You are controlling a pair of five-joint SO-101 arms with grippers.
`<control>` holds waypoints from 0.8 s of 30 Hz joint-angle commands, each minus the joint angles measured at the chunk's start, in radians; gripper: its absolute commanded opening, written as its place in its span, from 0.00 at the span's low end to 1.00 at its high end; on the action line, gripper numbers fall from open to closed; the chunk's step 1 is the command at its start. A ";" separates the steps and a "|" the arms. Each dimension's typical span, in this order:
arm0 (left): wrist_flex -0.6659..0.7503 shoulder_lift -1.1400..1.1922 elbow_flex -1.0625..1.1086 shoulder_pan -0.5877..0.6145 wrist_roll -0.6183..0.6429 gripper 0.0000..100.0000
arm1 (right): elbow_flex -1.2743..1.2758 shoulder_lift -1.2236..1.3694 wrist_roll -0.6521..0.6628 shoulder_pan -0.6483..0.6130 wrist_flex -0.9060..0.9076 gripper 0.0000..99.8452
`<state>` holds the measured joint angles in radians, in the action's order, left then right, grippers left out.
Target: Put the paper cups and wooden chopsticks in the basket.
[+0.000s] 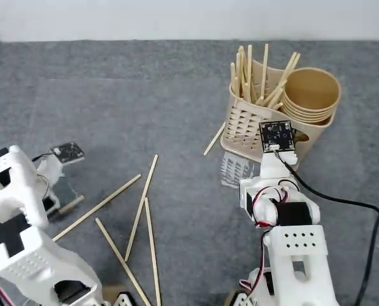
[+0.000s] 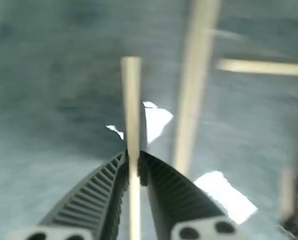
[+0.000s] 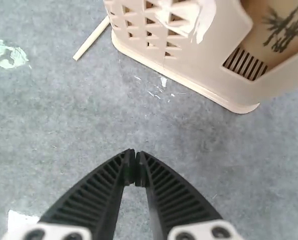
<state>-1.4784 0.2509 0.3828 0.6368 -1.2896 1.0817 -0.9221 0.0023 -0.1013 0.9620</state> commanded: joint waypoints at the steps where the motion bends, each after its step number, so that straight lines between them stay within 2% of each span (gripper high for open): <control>1: -0.126 -0.078 -0.067 -0.038 -0.025 0.01 | -0.009 -0.027 0.003 -0.007 -0.018 0.01; 5: -0.187 -0.181 -0.076 -0.087 -0.006 0.01 | -0.009 -0.027 0.003 -0.007 -0.018 0.01; 12: -0.201 -0.249 -0.071 -0.259 0.146 0.01 | -0.009 -0.027 0.003 -0.005 -0.018 0.01; 18: -0.155 -0.242 -0.087 -0.430 0.302 0.01 | -0.009 -0.027 0.003 -0.005 -0.018 0.01; 24: -0.160 -0.400 -0.214 -0.595 0.519 0.01 | -0.009 -0.027 0.003 -0.005 -0.018 0.01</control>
<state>-1.6425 -0.0253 0.2570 0.1166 -0.8692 1.0817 -0.9221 0.0023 -0.1013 0.9620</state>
